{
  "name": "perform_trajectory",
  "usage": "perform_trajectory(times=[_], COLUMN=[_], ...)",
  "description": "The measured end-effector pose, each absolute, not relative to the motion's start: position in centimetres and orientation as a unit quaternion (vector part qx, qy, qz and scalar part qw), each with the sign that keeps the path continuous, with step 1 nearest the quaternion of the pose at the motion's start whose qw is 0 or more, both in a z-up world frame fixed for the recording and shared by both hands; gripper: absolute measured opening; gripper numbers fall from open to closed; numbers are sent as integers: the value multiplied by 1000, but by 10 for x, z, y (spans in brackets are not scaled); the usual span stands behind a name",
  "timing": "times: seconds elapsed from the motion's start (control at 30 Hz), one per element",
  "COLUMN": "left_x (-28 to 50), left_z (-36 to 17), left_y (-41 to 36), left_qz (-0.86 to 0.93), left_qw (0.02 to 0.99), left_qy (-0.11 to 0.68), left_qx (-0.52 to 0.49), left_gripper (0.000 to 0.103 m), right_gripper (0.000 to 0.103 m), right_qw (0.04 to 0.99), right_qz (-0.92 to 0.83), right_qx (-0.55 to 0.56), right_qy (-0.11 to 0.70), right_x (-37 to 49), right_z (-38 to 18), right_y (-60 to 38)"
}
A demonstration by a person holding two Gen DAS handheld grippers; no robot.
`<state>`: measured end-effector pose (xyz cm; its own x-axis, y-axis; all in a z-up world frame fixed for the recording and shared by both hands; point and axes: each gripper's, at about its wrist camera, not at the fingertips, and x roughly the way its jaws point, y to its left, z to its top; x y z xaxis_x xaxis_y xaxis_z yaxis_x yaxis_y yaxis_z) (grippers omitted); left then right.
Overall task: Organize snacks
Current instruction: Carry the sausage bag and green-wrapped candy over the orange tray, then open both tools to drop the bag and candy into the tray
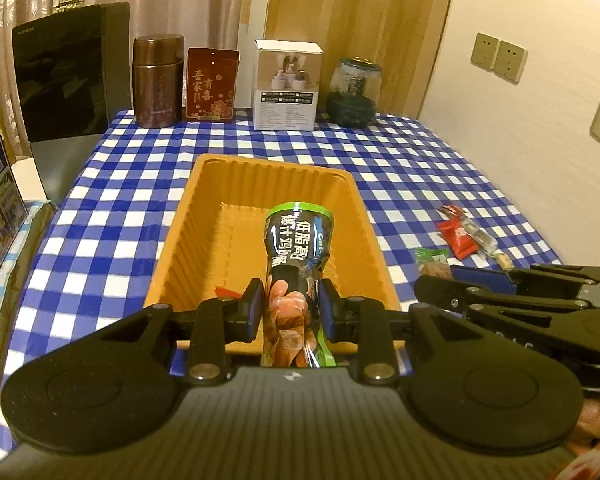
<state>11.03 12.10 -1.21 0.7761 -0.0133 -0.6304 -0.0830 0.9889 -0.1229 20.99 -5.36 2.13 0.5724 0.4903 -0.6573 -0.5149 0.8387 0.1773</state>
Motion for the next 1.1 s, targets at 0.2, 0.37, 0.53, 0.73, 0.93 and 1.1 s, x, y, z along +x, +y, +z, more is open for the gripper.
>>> perform_trajectory(times=[0.2, 0.37, 0.53, 0.73, 0.93, 1.1], left_x=[136, 156, 173, 187, 200, 191], left_z=[-20, -29, -38, -47, -60, -59], left_y=[133, 143, 151, 156, 158, 163], left_qz=[19, 18, 20, 17, 19, 24], left_qw=[938, 936, 934, 933, 930, 930], left_qy=[339, 345, 350, 354, 364, 361], left_qx=[-67, -68, -63, -58, -56, -60], left_gripper=[26, 26, 26, 26, 32, 32], right_gripper=[26, 26, 26, 26, 26, 26], right_qw=[884, 879, 877, 877, 877, 877], right_qz=[289, 294, 293, 291, 289, 291], right_qx=[-18, -20, -20, -18, -11, -7], right_qy=[368, 374, 380, 382, 384, 383], right_x=[232, 247, 261, 274, 283, 283], right_z=[14, 3, -9, -18, -23, -23], right_y=[-39, -26, -17, -12, -12, -14])
